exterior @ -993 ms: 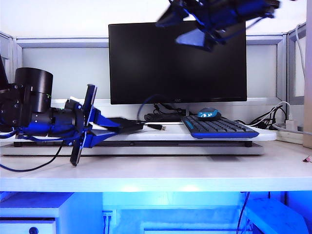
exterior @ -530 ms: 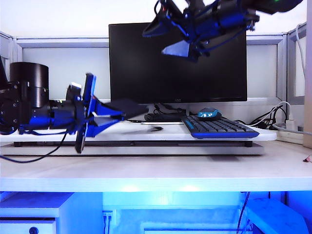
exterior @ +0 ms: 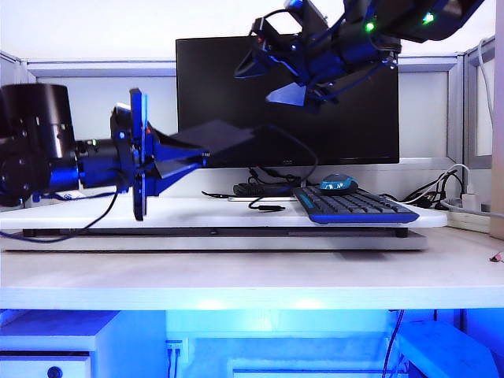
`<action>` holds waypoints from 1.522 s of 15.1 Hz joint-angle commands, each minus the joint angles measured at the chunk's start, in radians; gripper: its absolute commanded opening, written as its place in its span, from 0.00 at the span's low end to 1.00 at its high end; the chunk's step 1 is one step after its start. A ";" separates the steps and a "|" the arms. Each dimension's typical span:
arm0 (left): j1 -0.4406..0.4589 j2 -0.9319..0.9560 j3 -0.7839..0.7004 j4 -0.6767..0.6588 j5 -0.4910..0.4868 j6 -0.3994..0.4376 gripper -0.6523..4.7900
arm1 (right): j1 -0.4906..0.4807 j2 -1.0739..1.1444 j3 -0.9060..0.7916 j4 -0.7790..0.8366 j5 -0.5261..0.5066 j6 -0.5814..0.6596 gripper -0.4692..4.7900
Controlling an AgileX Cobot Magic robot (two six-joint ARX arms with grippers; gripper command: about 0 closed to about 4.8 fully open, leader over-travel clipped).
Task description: Unplug the data cable of the portable hard drive.
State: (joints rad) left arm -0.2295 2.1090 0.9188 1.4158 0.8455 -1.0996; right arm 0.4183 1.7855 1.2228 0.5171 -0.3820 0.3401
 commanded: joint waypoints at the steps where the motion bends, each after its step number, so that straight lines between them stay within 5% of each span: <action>1: 0.000 -0.027 0.003 0.038 0.011 0.016 0.11 | -0.018 -0.002 0.005 -0.012 0.010 0.005 0.79; 16: -0.006 -0.124 0.004 0.037 0.076 -0.011 0.11 | -0.020 0.109 0.118 0.065 -0.002 0.085 0.70; 19: -0.009 -0.134 0.006 0.038 0.081 -0.016 0.11 | -0.020 0.122 0.119 0.110 0.002 0.110 0.55; 21: -0.014 -0.139 0.006 0.038 0.096 -0.015 0.11 | -0.019 0.122 0.122 0.122 -0.002 0.109 0.33; 23: -0.019 -0.139 0.007 0.038 0.100 -0.015 0.11 | -0.019 0.122 0.130 0.123 -0.006 0.109 0.26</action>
State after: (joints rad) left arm -0.2420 1.9816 0.9188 1.4067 0.9272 -1.1198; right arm 0.3981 1.9095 1.3411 0.6338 -0.3874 0.4503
